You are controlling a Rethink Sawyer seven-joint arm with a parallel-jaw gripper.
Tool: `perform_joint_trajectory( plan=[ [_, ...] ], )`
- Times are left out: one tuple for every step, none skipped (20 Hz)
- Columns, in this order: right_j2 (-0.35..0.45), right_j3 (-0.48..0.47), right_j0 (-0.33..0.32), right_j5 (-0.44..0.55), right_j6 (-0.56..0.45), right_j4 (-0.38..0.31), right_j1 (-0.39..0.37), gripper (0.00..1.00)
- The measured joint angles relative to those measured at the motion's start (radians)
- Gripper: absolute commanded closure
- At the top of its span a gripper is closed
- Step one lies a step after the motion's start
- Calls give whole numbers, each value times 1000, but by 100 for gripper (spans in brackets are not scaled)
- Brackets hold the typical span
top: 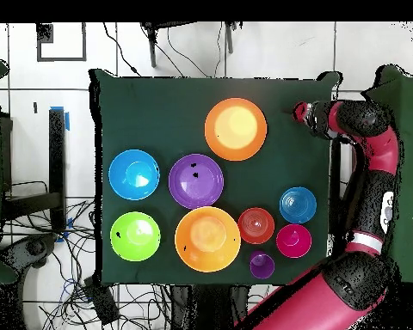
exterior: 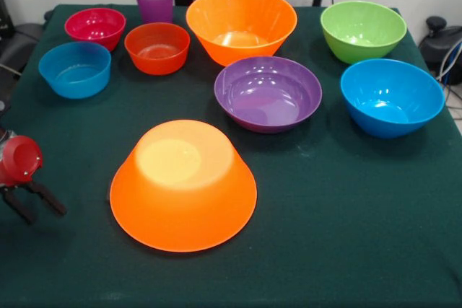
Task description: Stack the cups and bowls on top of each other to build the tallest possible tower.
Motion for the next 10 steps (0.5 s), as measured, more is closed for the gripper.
perform_joint_trajectory(
  plan=[
    [-1,3,-1,-1,0,1,-1,0],
    [-3,7,-2,-3,0,2,-2,0],
    [-6,16,-5,-8,0,4,-4,0],
    [-9,24,-7,-13,0,6,-7,0],
    [-13,38,-11,-20,0,9,-11,0],
    [-20,66,-20,-32,0,15,-18,0],
    [-22,75,-23,-36,0,17,-20,0],
    [-26,93,-28,-41,0,18,-25,0],
    [-30,111,-32,-47,0,19,-31,0],
    [-35,133,-37,-55,0,19,-38,0]
  ],
)
